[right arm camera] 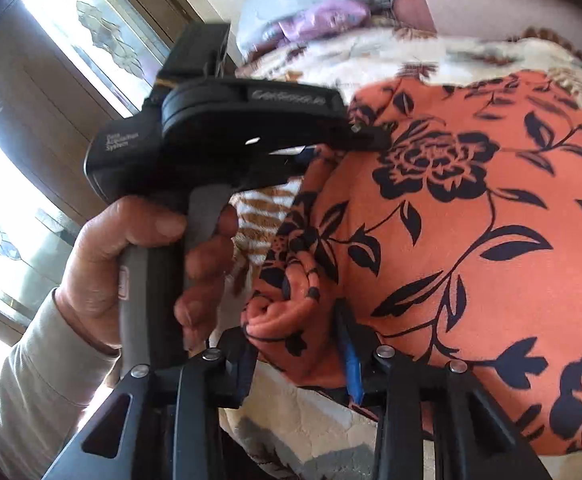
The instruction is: Fold small clothes
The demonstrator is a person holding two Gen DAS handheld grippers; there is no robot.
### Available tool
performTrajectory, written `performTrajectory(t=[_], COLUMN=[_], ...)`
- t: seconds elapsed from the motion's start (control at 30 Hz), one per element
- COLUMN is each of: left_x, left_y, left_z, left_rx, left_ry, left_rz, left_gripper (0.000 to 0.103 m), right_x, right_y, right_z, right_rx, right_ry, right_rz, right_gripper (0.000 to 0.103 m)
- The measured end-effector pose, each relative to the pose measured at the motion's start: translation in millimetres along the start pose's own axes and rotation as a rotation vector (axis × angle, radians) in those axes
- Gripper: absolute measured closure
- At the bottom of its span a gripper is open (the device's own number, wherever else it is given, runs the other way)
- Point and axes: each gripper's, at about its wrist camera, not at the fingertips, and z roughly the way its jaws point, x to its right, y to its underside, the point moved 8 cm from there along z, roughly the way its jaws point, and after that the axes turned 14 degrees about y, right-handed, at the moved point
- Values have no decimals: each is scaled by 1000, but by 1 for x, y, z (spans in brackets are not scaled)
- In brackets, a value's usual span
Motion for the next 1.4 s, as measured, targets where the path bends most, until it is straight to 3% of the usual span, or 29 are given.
performTrajectory(t=[0.03, 0.07, 0.2, 0.27, 0.37, 0.43, 0.5, 0.57, 0.7, 0.77, 0.83, 0.9, 0.97, 1.07, 1.1, 1.17, 1.2, 1.23, 1.33, 1.4], left_x=[3, 6, 39, 48, 9, 1, 7, 25, 75, 96, 106, 105, 88, 42, 40, 42, 43, 43, 39, 40], left_y=[1, 2, 24, 46, 90, 99, 98, 94, 81, 71, 62, 55, 55, 75, 77, 80, 80, 80, 81, 84], left_z=[-11, -20, -55, -53, -33, -41, -54, -63, -73, -67, -56, -41, -24, 4, 2, 0, 0, 0, -2, -4], left_rx=[12, 26, 74, 27, -101, -43, -18, 3, 65, 84, 103, 117, 111, 19, 69, 89, 89, 92, 128, 159], left_ry=[-51, -89, -52, -107, -276, -227, -236, -253, -200, -179, -208, -239, -312, -413, -401, -411, -419, -421, -384, -371], left_rz=[22, 35, 104, 150, 82, 26, 2, 37, 145, 203, 245, 274, 244, 180, 200, 236, 247, 250, 239, 255], left_gripper=[66, 66, 66, 66, 77, 76, 77, 81, 81, 78, 78, 68, 59, 58, 57, 57, 57, 57, 57, 57], right_x=[-3, -4, 3, 18, 45, 68, 94, 123, 165, 175, 184, 191, 199, 212, 216, 218, 212, 203, 179, 172], right_y=[3, 7, 26, 29, 36, 40, 47, 51, 60, 56, 49, 41, 28, 11, 8, 5, 3, -2, -8, -4], right_z=[-6, -11, -34, -43, -65, -80, -95, -103, -119, -118, -121, -118, -110, -82, -70, -42, -34, -35, -54, -55], right_rx=[3, 4, 22, 32, 50, 66, 75, 87, 110, 113, 102, 90, 80, 29, 1, -69, -92, -82, -16, -9], right_ry=[-34, -47, -73, -81, -76, -82, -87, -92, -115, -134, -167, -199, -205, -218, -218, -213, -197, -132, 120, 210], right_rz=[7, 12, 42, 90, 157, 218, 291, 372, 515, 565, 597, 609, 611, 627, 637, 644, 603, 507, 260, 175], right_gripper=[31, 31, 31, 31, 31, 30, 30, 30, 30, 30, 29, 29, 29, 29, 29, 29, 39, 59, 71, 71])
